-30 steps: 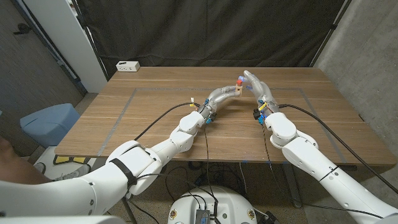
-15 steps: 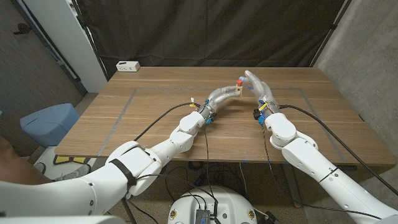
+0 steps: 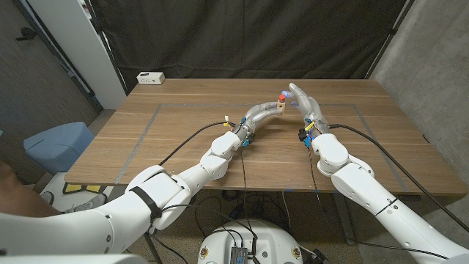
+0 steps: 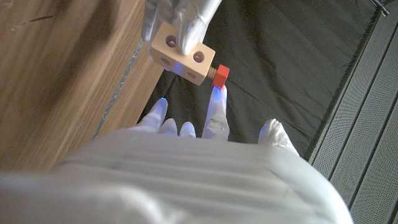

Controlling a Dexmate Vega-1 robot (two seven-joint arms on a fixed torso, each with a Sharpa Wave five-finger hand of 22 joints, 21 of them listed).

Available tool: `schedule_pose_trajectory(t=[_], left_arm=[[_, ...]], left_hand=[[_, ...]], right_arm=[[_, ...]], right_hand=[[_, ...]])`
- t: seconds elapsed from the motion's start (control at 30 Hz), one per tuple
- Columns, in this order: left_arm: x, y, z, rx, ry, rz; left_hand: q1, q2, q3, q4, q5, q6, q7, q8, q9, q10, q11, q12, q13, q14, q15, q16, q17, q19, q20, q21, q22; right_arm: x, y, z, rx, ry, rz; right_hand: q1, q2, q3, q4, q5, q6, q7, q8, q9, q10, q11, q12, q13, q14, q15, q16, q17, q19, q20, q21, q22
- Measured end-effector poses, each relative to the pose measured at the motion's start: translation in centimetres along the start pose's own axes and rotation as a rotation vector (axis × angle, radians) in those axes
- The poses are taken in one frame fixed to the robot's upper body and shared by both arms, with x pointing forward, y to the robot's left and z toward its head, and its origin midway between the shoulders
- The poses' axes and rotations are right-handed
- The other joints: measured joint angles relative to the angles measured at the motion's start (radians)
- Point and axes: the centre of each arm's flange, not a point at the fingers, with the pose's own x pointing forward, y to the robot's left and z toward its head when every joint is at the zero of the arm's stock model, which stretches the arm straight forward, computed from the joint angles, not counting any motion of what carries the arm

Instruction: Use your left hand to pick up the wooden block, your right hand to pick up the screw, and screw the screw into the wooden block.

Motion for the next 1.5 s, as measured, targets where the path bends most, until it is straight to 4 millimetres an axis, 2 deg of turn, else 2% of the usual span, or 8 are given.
schedule_pose_trajectory(t=[0.33,0.63,1.03,1.5], left_arm=[[-0.01,0.11,-0.11,-0.003,0.005,0.003],[0.09,0.18,-0.21,-0.007,0.011,0.006],[0.18,0.24,-0.33,-0.012,0.018,0.008],[0.3,0.34,-0.46,-0.018,0.027,0.008]], left_hand=[[0.0,0.0,0.0,0.0,0.0,0.0,0.0,0.0,0.0,0.0,0.0,0.0,0.0,0.0,0.0,0.0,0.0,0.0,0.0,0.0,0.0],[0.001,0.0,0.0,0.0,-0.001,0.0,0.0,0.0,0.001,0.0,0.0,0.0,0.0,0.0,0.0,0.0,0.0,0.0,0.0,0.0,0.0],[0.001,0.0,0.0,0.0,-0.001,0.0,0.0,0.0,0.001,0.0,0.0,0.0,0.0,0.004,-0.004,0.0,0.0,0.004,-0.004,0.0,0.0],[0.001,0.0,0.0,0.0,0.0,0.0,0.0,0.0,0.0,0.0,0.0,0.0,0.0,0.003,-0.004,0.0,0.0,0.004,-0.004,0.0,0.0]], right_arm=[[-0.05,0.03,-0.13,0.002,0.006,-0.007],[-0.15,0.03,-0.28,0.003,0.012,-0.017],[-0.15,0.03,-0.32,0.003,0.015,-0.024],[0.0,0.03,-0.19,-0.001,0.015,-0.018]], right_hand=[[0.0,0.0,0.004,-0.004,0.0,0.025,0.0,0.0,0.005,0.019,-0.003,0.0,0.0,0.017,-0.006,0.004,0.0,0.012,-0.002,0.0,0.0],[0.0,0.0,0.012,-0.012,0.0,0.088,0.006,0.014,0.004,0.055,-0.023,0.005,0.0,0.045,-0.012,0.004,-0.005,0.041,0.002,0.007,0.0],[0.0,0.0,0.021,-0.02,0.0,0.162,0.01,0.025,0.005,0.116,-0.032,0.016,0.0,0.071,-0.024,0.008,-0.005,0.064,0.0,0.007,0.0],[0.005,0.005,0.025,-0.025,0.0,0.231,0.02,0.036,0.006,0.148,-0.052,0.016,0.0,0.093,-0.036,0.008,-0.005,0.084,-0.002,0.007,0.0]])
